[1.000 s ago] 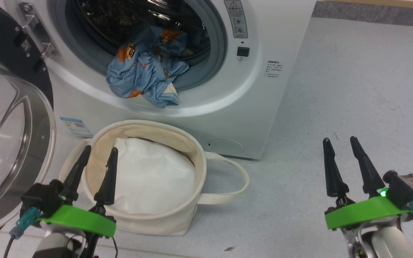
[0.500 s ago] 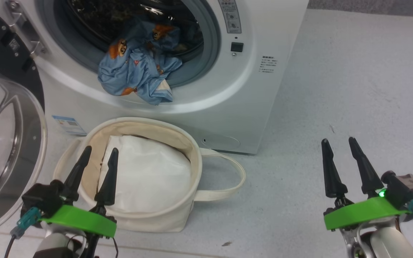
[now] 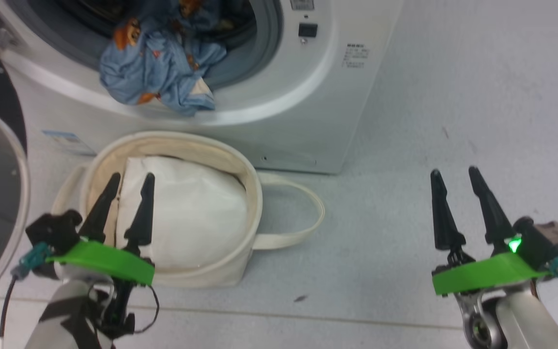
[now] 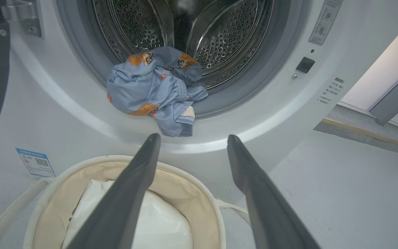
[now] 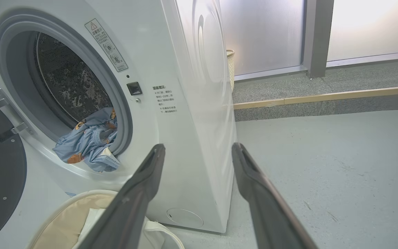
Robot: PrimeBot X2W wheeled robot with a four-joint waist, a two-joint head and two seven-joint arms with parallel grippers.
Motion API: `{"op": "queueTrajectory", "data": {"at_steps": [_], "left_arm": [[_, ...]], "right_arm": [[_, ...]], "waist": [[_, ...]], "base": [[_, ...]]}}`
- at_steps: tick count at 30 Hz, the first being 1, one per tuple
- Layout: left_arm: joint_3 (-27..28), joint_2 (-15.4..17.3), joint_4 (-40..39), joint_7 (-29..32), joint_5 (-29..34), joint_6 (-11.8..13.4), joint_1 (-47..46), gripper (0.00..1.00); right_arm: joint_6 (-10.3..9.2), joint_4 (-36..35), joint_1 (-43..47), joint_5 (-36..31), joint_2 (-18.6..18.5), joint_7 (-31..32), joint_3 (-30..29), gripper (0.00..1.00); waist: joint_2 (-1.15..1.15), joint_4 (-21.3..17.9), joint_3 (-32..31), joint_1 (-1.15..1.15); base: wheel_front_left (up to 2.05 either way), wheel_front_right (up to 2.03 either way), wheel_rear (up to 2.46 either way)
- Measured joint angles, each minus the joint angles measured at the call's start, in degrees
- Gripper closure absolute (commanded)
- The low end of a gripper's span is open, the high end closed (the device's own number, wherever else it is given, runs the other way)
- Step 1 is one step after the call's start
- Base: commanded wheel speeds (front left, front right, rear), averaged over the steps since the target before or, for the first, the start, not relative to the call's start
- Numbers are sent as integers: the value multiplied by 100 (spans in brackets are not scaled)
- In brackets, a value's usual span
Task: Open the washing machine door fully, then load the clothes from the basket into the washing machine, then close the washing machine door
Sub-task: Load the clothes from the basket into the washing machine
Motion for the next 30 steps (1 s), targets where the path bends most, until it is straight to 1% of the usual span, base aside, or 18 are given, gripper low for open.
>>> {"op": "queueTrajectory", "data": {"at_steps": [2,4,9,17,23,27,30], "left_arm": [[-63,4,268,0,-180,0,-245,0],[-328,46,688,0,-427,1,-612,0],[-633,193,1126,0,-792,0,-1304,0],[-1001,443,1570,0,-1416,0,-2441,0],[-1346,646,1896,0,-1937,0,-2936,0],[-1533,808,1971,0,-2184,1,-3283,0],[-1662,845,2052,0,-2377,1,-3535,0]], "right_arm": [[0,-34,-126,-58,21,0,1,0],[0,-69,-300,-125,46,0,-7,0],[0,-157,-471,-258,140,0,-15,0],[0,-359,-789,-497,183,0,-146,0],[0,-478,-987,-615,330,0,-162,0],[0,-553,-1023,-676,355,0,-205,0],[0,-598,-1084,-765,357,0,-243,0]], "waist": [[0,-27,149,0],[0,-68,400,1],[0,-149,879,1],[0,-284,1680,1],[0,-391,2200,1],[0,-455,2492,0],[-1,-479,2682,0]], "base": [[0,0,0],[0,0,0],[0,0,0],[0,0,0],[0,0,0],[0,0,0],[0,0,0]]}}
